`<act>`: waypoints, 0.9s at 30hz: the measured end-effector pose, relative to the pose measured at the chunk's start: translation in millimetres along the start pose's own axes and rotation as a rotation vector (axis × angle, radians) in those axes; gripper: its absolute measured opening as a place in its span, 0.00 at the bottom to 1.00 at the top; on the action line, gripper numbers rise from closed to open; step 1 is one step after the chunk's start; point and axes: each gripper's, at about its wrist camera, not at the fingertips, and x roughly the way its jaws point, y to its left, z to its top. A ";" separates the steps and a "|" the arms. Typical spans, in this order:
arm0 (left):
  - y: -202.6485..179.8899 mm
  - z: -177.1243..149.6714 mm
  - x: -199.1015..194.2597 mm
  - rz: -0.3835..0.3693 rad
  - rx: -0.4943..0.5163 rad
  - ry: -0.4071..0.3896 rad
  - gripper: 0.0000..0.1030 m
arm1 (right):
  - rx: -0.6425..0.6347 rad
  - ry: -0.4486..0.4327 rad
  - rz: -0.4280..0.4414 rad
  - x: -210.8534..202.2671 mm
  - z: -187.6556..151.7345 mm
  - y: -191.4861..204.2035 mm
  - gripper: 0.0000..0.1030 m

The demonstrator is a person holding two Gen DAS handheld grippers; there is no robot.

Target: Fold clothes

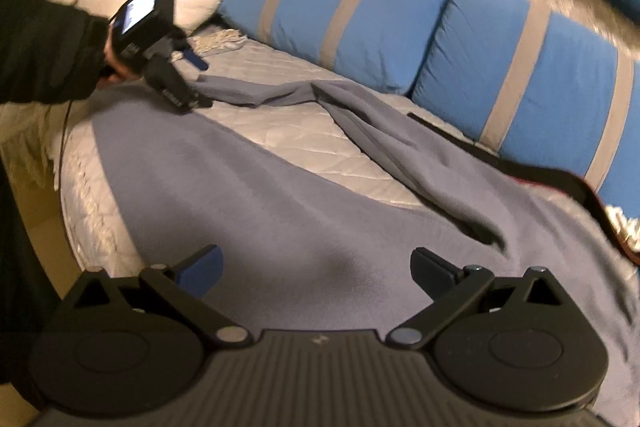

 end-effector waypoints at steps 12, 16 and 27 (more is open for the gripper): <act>-0.4 -14.7 -2.8 0.092 0.252 0.045 0.05 | 0.075 -0.023 0.061 15.5 -5.2 -14.7 1.00; 9.2 -14.1 -10.6 -0.062 0.179 0.059 0.20 | 0.082 -0.027 0.060 16.1 -5.5 -15.7 1.00; 126.8 -14.7 15.3 -0.240 -0.433 -0.048 0.56 | 0.096 -0.009 0.050 21.7 -8.7 -17.6 1.00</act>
